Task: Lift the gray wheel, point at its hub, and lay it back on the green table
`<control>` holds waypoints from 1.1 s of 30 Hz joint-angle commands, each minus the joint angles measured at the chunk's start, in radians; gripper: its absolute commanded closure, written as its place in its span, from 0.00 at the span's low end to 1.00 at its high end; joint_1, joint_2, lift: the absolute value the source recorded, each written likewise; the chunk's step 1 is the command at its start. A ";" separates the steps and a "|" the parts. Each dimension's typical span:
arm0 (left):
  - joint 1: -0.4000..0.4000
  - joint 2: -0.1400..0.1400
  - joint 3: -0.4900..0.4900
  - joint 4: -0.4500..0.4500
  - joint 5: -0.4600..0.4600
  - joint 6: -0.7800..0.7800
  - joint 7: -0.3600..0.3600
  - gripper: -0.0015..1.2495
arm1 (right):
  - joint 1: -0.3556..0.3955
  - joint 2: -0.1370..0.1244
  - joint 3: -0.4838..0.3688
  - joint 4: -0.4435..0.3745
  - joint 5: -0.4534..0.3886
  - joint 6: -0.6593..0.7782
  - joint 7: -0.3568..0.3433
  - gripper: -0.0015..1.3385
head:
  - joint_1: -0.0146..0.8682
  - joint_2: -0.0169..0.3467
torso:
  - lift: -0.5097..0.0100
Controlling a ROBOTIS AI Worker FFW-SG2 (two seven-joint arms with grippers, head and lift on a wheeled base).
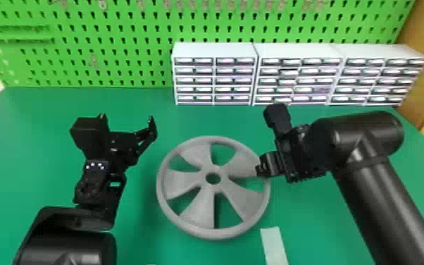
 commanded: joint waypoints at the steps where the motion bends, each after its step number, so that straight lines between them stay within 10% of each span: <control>1: 0.000 0.001 0.000 0.000 0.000 0.001 0.000 0.09 | 0.009 0.000 -0.020 -0.068 0.009 -0.010 0.000 0.88 | 0.80 0.18 | 0.80; 33: 0.003 0.000 0.000 0.000 0.000 0.001 0.000 0.09 | 0.250 0.005 -0.139 -0.276 0.066 -0.688 0.000 0.88 | 0.80 0.18 | 0.80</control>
